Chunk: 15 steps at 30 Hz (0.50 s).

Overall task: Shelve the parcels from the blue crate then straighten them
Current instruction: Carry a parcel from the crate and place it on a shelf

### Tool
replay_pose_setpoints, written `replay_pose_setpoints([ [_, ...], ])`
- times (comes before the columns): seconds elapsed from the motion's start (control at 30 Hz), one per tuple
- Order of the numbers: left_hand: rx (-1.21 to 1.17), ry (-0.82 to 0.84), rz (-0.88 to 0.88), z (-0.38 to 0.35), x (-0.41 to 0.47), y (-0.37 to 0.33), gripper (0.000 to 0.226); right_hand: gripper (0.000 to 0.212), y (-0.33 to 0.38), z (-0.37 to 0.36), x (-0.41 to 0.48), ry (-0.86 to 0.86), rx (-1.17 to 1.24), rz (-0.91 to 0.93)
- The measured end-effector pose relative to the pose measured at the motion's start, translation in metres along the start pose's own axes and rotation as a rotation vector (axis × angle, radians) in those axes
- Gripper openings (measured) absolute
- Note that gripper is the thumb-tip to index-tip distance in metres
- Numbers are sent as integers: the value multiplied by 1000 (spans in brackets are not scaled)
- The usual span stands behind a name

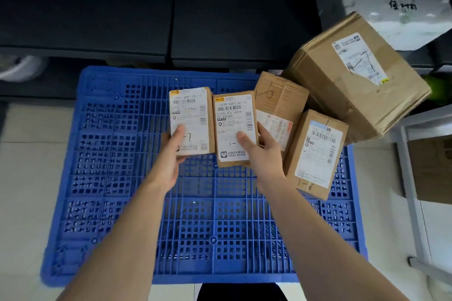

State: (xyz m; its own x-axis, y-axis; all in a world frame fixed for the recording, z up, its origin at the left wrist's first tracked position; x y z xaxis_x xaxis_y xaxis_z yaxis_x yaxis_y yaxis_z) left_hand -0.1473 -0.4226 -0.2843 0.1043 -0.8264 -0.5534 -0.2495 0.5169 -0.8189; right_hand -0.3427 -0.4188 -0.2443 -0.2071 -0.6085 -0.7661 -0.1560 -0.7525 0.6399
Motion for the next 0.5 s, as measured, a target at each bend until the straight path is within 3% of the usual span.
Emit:
replay_pose_setpoints([
  [0.07, -23, -33, 0, 9, -19, -3, 27, 57, -4, -7, -15, 14, 2, 14],
  [0.17, -58, -72, -30, 23, -53, -13, 28, 62, -6, -18, -39, 31, -18, 47],
  [0.3, -81, -171, -83, 42, -105, -26, 20, 52, 0, -33, -75, 100, -60, 105],
  [0.5, -166, -375, -142, 80, -201, -46, 34, 43, 7, -64, -149, 353, -229, 180],
])
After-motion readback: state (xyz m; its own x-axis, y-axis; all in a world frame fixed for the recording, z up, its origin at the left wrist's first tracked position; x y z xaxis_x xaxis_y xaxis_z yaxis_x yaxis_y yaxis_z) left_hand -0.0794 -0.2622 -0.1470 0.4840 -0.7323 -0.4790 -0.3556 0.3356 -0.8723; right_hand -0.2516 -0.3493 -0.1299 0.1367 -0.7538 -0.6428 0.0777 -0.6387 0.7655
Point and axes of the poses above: each hand's wrist, its own x-axis towards the middle knuckle, its own z-axis out of the back of the hand, y = z × x, the point moved 4 cm from there along x, towards the middle knuckle, and after that the axes turned 9 degrees about -z, right-handed, at the moved point
